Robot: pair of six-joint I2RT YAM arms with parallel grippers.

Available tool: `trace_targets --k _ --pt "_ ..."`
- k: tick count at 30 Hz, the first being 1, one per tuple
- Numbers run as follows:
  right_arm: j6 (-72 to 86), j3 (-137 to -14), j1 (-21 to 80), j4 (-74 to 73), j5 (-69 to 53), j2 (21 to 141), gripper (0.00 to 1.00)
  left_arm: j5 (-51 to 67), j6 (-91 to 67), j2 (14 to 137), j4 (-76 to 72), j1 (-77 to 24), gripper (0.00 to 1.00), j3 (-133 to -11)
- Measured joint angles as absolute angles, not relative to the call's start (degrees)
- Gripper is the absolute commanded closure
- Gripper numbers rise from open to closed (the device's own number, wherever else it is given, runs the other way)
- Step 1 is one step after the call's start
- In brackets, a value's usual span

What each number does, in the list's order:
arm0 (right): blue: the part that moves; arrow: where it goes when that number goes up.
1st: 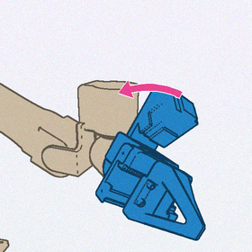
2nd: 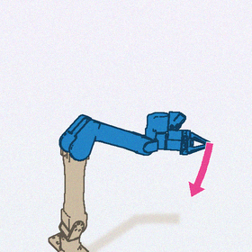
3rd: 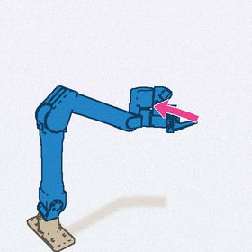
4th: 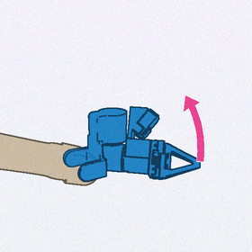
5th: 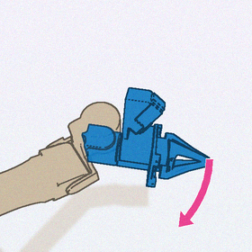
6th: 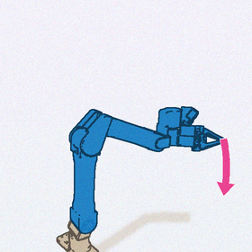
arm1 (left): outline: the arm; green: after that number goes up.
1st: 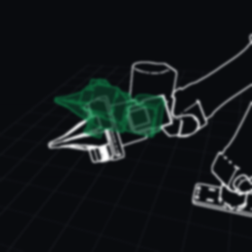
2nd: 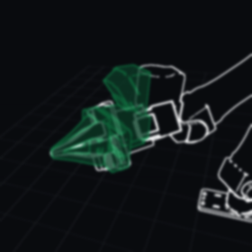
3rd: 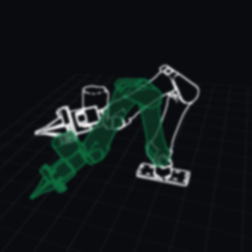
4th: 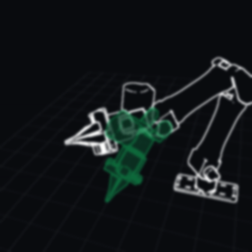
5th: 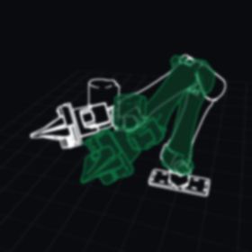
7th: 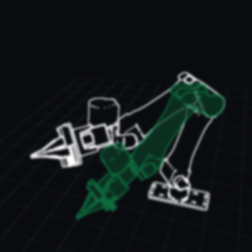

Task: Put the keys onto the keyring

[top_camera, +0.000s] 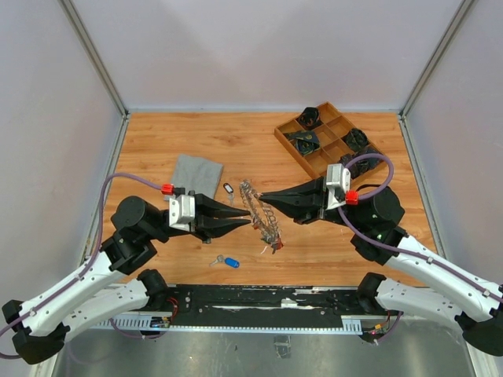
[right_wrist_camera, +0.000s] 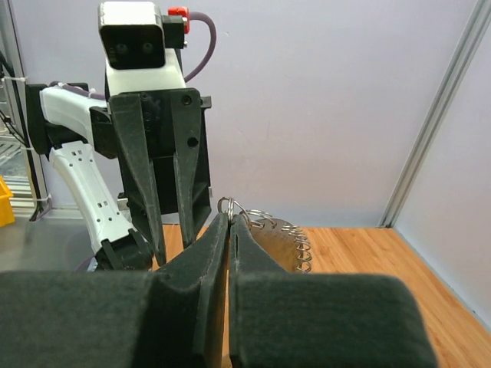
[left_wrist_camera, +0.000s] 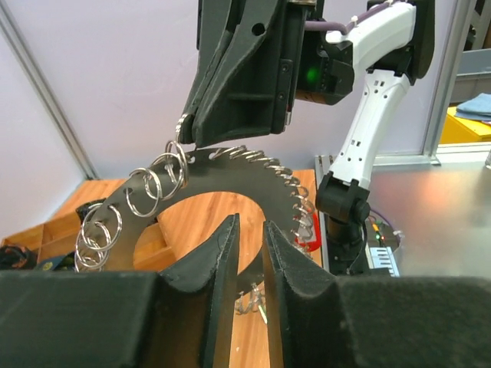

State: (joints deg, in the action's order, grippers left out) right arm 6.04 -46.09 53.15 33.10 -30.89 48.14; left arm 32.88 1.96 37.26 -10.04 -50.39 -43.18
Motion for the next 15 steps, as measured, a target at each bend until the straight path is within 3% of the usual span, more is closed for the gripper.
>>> trace_targets --k 15 --pt "7.4 -46.1 53.2 34.2 -33.1 48.8 1.0 30.2 -1.7 38.1 -19.6 -50.4 0.67 -40.1"
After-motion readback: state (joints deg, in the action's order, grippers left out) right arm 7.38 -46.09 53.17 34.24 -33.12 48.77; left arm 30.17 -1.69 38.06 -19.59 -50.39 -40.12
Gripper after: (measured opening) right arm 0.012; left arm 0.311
